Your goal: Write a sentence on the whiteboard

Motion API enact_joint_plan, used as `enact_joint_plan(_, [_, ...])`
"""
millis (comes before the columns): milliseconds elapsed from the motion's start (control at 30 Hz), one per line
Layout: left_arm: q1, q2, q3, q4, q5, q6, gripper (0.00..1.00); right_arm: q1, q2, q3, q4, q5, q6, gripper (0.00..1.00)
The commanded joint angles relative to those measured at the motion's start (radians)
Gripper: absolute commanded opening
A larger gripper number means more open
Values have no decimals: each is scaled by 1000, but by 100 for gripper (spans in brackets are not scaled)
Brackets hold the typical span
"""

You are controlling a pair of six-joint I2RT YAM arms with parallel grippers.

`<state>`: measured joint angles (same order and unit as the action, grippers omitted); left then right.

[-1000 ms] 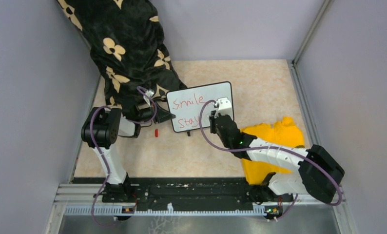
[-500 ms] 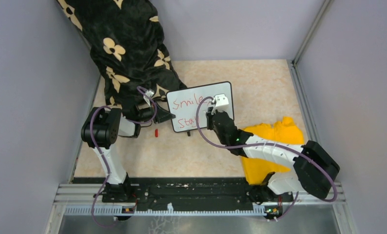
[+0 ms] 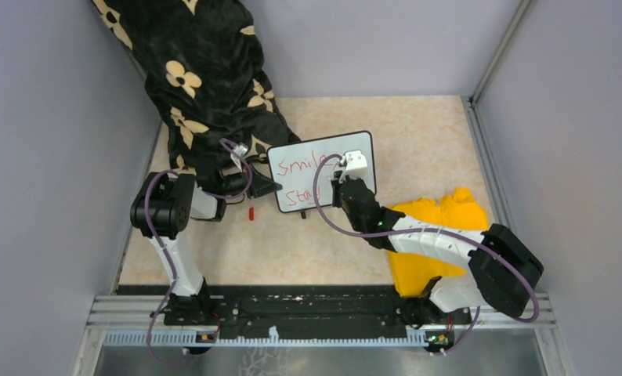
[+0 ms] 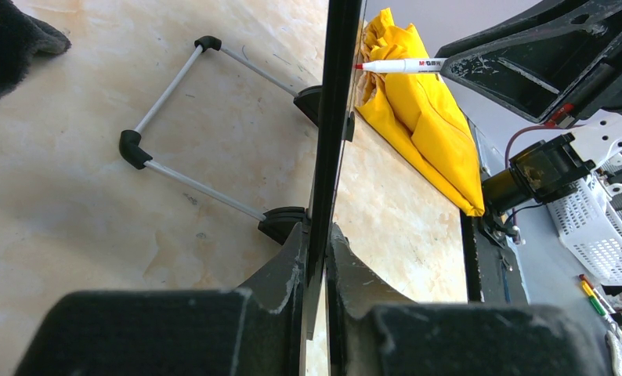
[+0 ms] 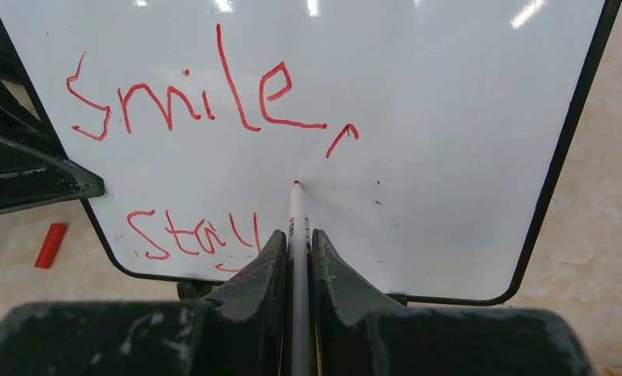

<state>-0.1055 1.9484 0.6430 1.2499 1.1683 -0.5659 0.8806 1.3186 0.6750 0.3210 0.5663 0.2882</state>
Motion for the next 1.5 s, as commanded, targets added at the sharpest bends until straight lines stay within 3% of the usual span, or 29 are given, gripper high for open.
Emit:
enact_joint_plan(0, [-17, 20, -4, -99, -25, 29, 0, -3, -6, 11, 21, 14, 1, 0])
enact_joint_plan(1100, [-22, 14, -4, -116, -25, 41, 0, -2, -71, -134, -37, -54, 92, 0])
enact_joint_plan(1467, [-23, 12, -4, -119, -26, 44, 0, -2, -147, -114, -48, -39, 88, 0])
